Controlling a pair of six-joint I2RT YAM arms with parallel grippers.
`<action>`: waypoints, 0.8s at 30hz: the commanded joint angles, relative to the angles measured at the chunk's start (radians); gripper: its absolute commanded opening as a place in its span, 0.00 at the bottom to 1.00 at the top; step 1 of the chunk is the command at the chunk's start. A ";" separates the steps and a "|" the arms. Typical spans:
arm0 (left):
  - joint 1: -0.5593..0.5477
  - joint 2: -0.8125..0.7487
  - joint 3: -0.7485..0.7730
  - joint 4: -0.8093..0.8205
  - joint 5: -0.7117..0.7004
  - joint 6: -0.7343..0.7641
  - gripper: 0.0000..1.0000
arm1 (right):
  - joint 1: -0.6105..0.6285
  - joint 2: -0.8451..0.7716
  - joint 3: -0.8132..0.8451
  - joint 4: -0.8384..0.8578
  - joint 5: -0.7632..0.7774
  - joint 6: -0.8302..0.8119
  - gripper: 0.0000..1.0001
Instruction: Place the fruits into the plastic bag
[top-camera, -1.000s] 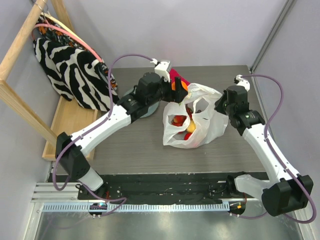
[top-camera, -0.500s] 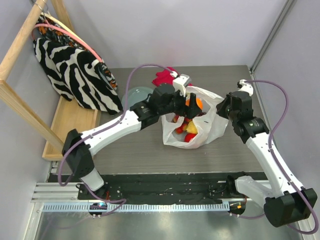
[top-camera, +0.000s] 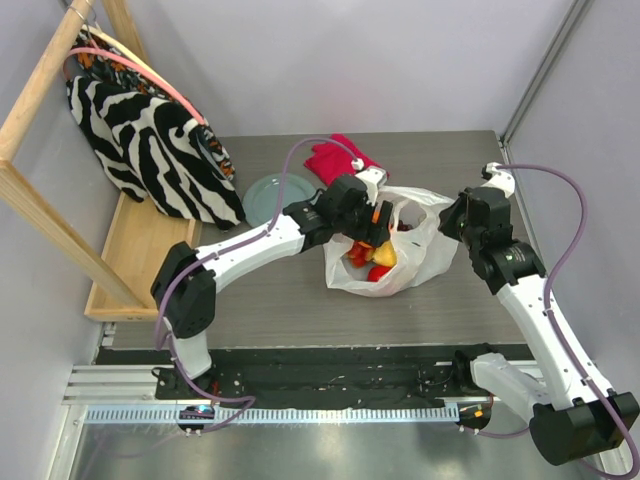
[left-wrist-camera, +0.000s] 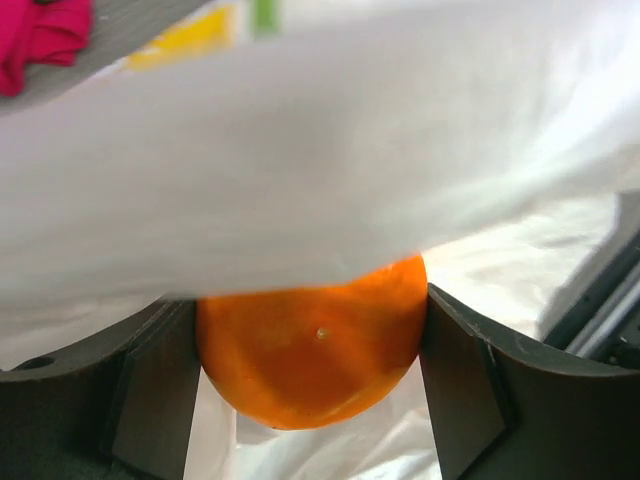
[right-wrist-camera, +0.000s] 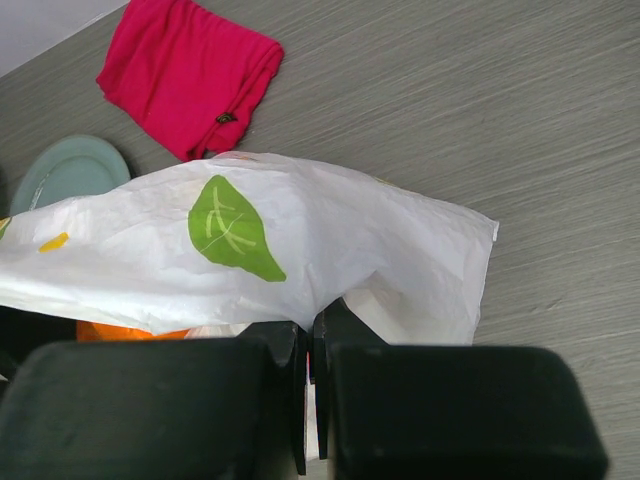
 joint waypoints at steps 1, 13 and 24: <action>0.018 -0.016 0.001 -0.020 -0.101 0.027 0.50 | -0.001 -0.017 0.005 0.017 0.039 -0.023 0.01; 0.004 0.158 0.190 -0.113 -0.043 0.036 0.57 | -0.001 -0.011 0.006 0.017 0.021 -0.013 0.01; 0.004 0.156 0.193 -0.121 -0.043 0.053 0.89 | -0.001 0.000 0.006 0.012 0.019 -0.009 0.01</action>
